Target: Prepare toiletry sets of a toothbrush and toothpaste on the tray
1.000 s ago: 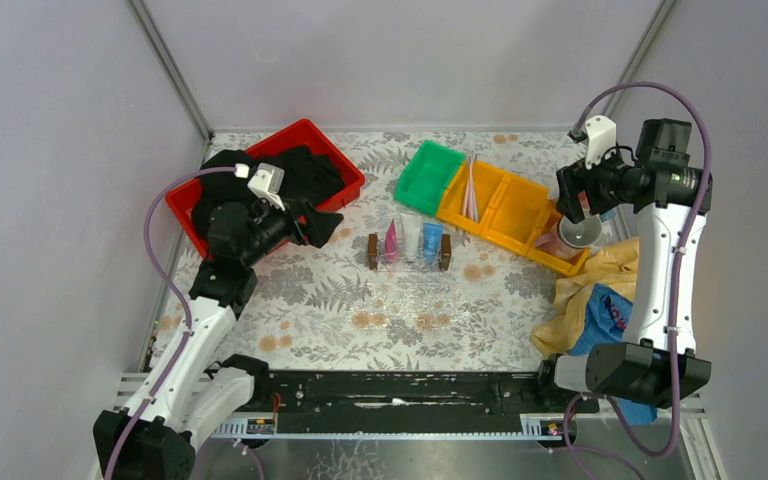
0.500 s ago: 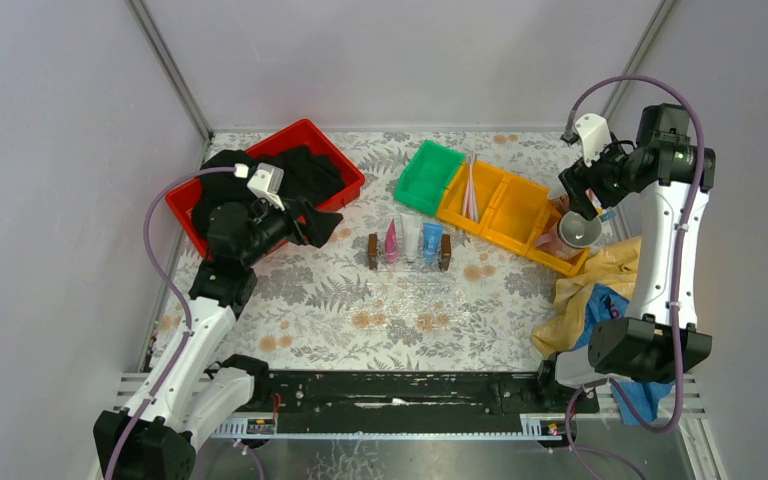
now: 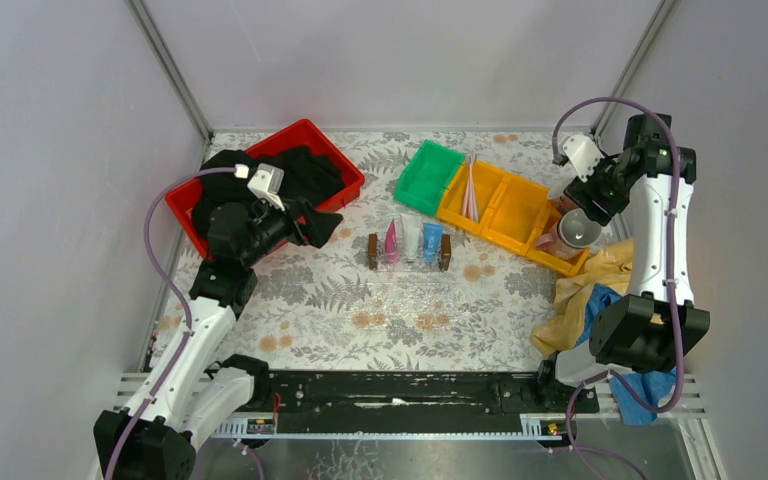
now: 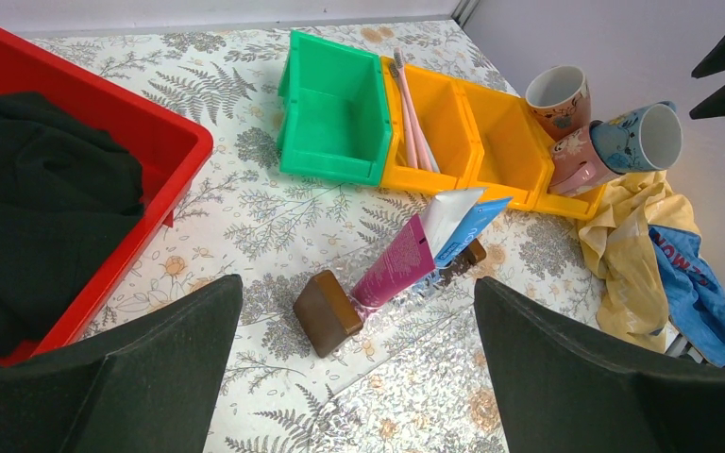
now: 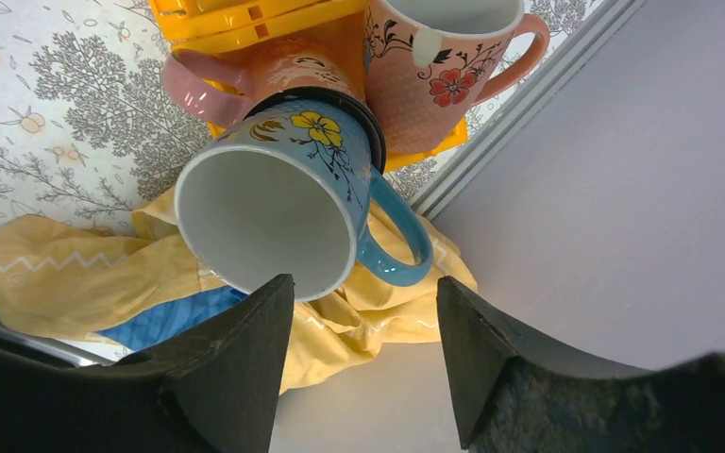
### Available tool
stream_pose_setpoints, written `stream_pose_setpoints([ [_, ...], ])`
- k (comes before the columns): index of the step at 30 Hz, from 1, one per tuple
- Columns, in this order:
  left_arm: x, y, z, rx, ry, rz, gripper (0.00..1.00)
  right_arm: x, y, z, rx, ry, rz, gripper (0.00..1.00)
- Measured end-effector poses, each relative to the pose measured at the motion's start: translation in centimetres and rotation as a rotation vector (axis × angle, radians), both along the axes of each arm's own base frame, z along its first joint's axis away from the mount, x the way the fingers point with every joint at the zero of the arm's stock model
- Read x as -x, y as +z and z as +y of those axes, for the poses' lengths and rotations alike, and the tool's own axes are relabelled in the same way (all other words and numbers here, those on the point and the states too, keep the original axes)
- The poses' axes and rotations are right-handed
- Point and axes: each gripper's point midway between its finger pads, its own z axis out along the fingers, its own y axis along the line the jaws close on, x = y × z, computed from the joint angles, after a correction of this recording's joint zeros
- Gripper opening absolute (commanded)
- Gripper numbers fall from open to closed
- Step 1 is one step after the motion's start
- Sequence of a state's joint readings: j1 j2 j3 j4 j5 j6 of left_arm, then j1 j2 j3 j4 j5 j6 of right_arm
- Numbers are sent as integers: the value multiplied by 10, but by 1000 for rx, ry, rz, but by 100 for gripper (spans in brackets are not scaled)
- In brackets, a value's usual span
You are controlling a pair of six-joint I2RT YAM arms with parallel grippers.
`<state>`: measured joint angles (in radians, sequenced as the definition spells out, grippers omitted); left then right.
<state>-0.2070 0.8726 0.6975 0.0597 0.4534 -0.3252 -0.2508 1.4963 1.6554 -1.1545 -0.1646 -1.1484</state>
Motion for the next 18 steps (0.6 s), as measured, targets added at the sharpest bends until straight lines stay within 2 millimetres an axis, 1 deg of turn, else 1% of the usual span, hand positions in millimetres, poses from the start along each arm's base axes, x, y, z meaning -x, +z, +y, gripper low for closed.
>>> stream_pose_setpoints([
  [7, 0, 0, 0, 0, 0, 0, 100, -6, -18, -3, 15, 20, 10, 48],
  [18, 0, 0, 1, 0, 3, 0, 100, -15, -41, -5, 9, 29, 31, 37],
])
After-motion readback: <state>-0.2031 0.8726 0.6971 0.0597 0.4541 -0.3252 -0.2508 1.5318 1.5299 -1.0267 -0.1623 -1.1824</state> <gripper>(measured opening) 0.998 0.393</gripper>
